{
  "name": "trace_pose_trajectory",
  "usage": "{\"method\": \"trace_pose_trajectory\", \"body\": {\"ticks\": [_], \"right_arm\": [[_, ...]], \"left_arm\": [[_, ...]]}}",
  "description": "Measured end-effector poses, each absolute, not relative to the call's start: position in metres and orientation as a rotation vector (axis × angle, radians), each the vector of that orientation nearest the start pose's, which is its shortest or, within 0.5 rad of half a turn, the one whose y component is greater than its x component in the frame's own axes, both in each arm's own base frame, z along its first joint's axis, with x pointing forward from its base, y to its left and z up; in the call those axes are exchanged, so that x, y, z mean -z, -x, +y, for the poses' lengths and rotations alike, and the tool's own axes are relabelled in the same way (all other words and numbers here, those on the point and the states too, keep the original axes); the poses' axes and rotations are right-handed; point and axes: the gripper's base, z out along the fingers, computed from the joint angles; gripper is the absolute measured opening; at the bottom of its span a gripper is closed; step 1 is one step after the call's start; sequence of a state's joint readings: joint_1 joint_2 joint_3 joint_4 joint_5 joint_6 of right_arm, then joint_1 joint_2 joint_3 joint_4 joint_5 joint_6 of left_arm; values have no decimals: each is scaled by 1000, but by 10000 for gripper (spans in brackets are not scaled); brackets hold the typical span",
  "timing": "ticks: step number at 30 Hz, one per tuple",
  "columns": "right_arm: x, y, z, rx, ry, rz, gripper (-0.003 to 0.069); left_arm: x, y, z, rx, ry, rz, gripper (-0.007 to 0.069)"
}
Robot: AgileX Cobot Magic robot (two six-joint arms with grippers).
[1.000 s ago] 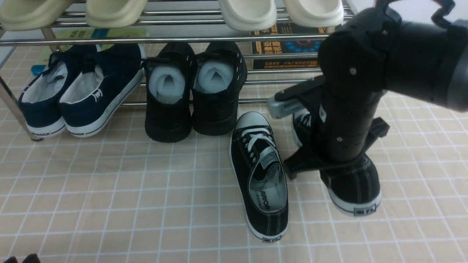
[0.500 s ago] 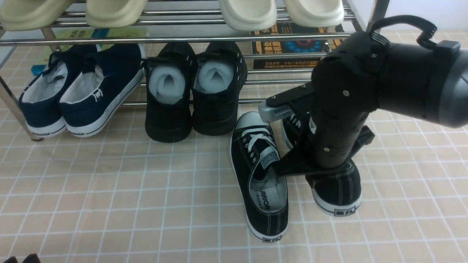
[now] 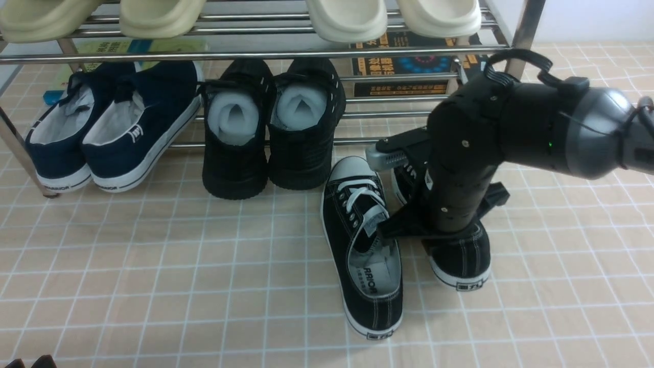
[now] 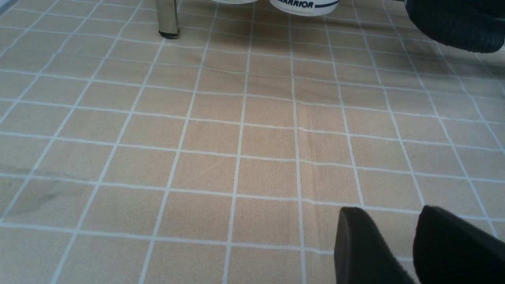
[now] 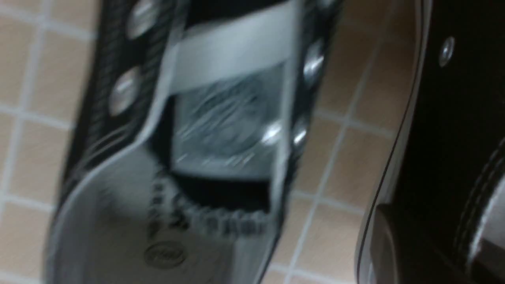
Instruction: Take the shoes off the shelf from the light coffee tablecloth by hand.
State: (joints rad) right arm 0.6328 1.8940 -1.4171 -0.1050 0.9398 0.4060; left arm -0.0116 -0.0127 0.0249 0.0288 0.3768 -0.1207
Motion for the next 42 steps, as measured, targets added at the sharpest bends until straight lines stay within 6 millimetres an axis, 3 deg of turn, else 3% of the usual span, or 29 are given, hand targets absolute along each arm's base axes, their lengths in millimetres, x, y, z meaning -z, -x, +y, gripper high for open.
{"method": "trace_pose_trajectory", "body": {"ticks": [13,21,27,31,35,40,42], "right_arm": [[-211,-321,228,-99,386,2846,18],[-212,-318,234,-215,320,2870,50],[-217,-314,236,-269,294,2911,177],[-239,-312,235,-262,357,2902,320],[-267,-309,233,-254,462,2880,358],[-318,-296,224,-259,629,2799,243],[-342,-287,216,-277,668,2725,150]], "left_arm": [[-172,-52,0,63,84,1871,240],[-172,-52,0,63,84,1871,240],[-172,-52,0,62,84,1871,240],[-172,-52,0,62,84,1871,240],[-172,-52,0,62,84,1871,240],[-172,-52,0,62,84,1871,240],[-172,-52,0,62,84,1871,240]]}}
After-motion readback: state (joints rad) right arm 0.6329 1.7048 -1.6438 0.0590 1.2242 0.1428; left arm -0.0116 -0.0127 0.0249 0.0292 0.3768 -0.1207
